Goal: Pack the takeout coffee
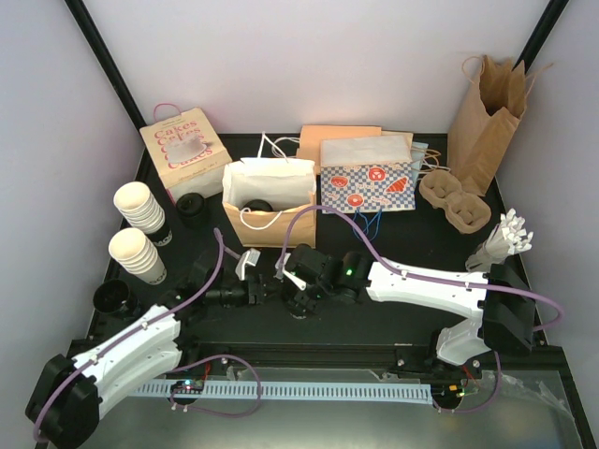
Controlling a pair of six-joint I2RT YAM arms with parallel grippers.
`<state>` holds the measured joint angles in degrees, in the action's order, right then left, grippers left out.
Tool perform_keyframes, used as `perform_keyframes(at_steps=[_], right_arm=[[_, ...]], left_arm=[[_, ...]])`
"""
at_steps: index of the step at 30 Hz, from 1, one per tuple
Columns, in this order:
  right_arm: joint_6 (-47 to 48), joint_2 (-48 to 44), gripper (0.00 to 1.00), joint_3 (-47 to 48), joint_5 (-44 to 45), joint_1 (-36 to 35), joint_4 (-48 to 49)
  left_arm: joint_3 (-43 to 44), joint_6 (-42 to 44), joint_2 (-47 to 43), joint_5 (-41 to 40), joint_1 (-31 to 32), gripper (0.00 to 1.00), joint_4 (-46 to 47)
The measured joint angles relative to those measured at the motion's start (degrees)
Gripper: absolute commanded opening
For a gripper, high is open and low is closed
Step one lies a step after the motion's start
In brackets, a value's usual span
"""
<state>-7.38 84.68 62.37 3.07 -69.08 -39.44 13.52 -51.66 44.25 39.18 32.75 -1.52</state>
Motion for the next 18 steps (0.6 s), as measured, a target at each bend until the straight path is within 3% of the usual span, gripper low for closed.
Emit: perform_keyframes(at_steps=[9,14,18], right_arm=[[0.26,0.02,0.64,-0.22,-0.22,0.0,0.72],[0.76,0.2,0.64,-0.13,-0.28,-0.02,0.76],[1.01,0.37,0.64,-0.02,-0.28,-0.04,0.79]], left_arm=[[0.22,0.04,-1.14,-0.07,0.02,0.41,-0.61],[1.25,0.61,-2.89,-0.92,0.02,0.5,-3.52],[2.67,1.07,-5.75,-2.19,0.0,0.5,-5.55]])
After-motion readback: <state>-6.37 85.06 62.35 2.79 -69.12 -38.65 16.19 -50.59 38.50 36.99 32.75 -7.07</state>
